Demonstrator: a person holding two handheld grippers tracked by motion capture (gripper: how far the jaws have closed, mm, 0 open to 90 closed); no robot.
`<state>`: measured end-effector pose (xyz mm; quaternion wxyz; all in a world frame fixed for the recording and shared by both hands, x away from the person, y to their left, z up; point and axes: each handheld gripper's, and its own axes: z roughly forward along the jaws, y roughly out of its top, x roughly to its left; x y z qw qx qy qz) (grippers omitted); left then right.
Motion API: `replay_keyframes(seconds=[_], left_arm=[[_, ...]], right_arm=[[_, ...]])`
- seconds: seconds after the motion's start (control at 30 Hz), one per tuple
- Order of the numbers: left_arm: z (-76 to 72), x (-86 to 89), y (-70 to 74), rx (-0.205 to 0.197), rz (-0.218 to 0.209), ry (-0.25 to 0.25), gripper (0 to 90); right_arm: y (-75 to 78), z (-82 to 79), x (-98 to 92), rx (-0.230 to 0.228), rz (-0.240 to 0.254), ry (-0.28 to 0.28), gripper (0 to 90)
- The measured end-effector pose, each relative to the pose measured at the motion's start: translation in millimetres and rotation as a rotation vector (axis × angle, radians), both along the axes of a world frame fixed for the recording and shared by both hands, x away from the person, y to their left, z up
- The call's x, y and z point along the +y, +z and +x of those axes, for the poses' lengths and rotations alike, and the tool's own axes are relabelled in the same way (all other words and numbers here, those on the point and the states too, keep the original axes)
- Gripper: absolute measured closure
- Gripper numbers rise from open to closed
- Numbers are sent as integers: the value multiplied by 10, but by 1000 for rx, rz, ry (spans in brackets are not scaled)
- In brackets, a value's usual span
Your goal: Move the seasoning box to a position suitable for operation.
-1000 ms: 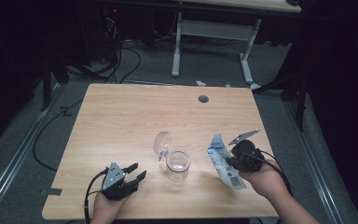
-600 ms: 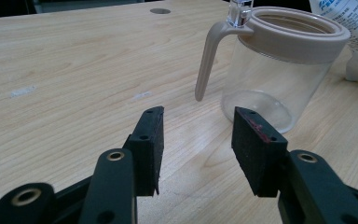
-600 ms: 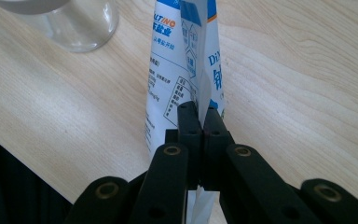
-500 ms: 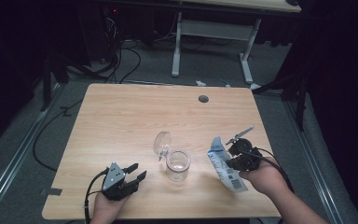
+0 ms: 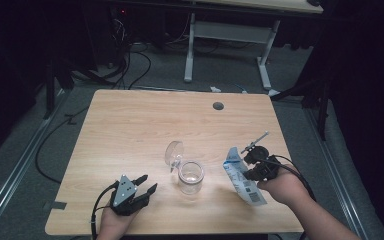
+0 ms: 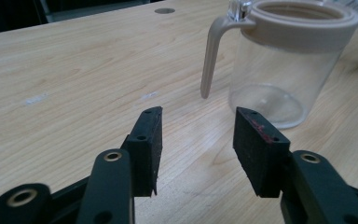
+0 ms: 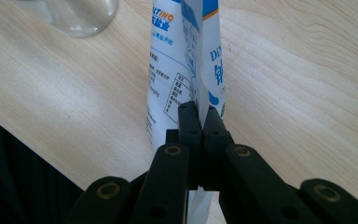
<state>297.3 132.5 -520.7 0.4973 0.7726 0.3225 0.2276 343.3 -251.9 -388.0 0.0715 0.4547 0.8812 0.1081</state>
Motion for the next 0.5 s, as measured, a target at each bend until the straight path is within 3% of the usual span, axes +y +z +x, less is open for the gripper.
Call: replay_keyframes(seconds=[0.3,0.43,0.5], left_arm=[[-42,-45,3,-11,-11,-23,504],[-47,-66,-21,30,-46,-50,522],[-62,-90,-40,29,-37,-45,530]], right_arm=[[69,-35,56,-9,-10,10,900],[93,-53,74,-17,-3,-5,900],[106,-62,91,-16,-8,-6,900]])
